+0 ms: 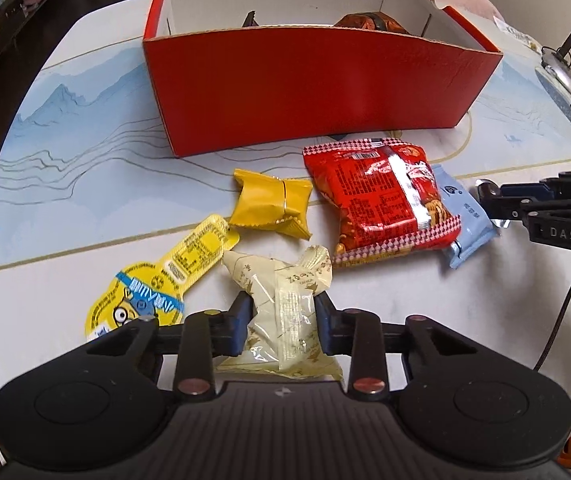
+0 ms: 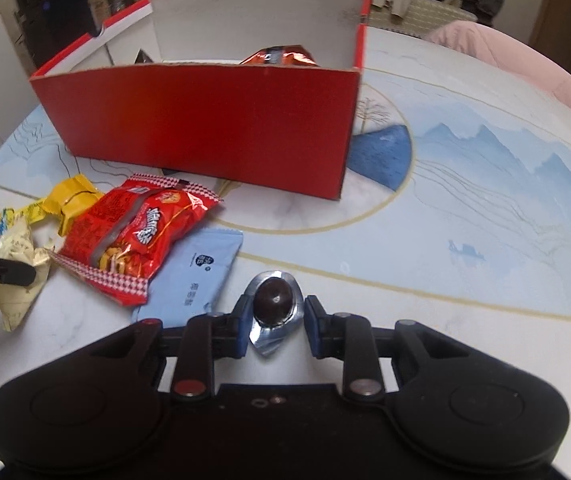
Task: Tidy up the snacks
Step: 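Lift both snacks and carry them over the red box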
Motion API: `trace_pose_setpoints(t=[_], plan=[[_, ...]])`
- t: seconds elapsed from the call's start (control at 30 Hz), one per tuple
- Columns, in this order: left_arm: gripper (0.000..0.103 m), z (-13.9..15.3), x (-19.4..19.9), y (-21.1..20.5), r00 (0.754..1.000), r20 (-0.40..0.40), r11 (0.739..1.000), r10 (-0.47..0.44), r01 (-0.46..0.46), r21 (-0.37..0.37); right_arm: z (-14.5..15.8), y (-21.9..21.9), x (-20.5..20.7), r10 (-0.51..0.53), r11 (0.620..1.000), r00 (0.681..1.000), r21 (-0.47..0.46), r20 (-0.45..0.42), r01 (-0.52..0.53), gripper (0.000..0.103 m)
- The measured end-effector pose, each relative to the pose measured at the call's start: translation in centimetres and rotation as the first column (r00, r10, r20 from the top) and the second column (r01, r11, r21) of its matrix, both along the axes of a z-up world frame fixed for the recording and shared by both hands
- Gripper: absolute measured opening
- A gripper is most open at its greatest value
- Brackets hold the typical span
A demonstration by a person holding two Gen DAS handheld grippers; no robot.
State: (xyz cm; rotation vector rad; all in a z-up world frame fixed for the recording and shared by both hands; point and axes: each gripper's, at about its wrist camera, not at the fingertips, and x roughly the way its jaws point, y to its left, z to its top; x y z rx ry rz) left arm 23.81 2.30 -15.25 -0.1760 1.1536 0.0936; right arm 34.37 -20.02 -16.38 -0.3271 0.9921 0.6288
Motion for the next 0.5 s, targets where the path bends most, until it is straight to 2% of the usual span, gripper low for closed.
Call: trace_pose_setpoints(t=[0.33, 0.5], plan=[[0.032, 1.8, -1.8, -0.2, 1.0, 0.028, 0.999, -0.003, 0.004, -0.035, 2.0, -2.0, -3.1, -0.087, 0.995, 0.996, 0.048, 0.007, 0.086, 0.027], [0.032, 3.6, -2.6, 0.0, 0.998, 0.062, 0.999, -0.004, 0.007, -0.051, 3.5, -2.1, -4.4, -0.106, 0.991, 0.994, 0.085, 0.018, 0.104, 0.027]])
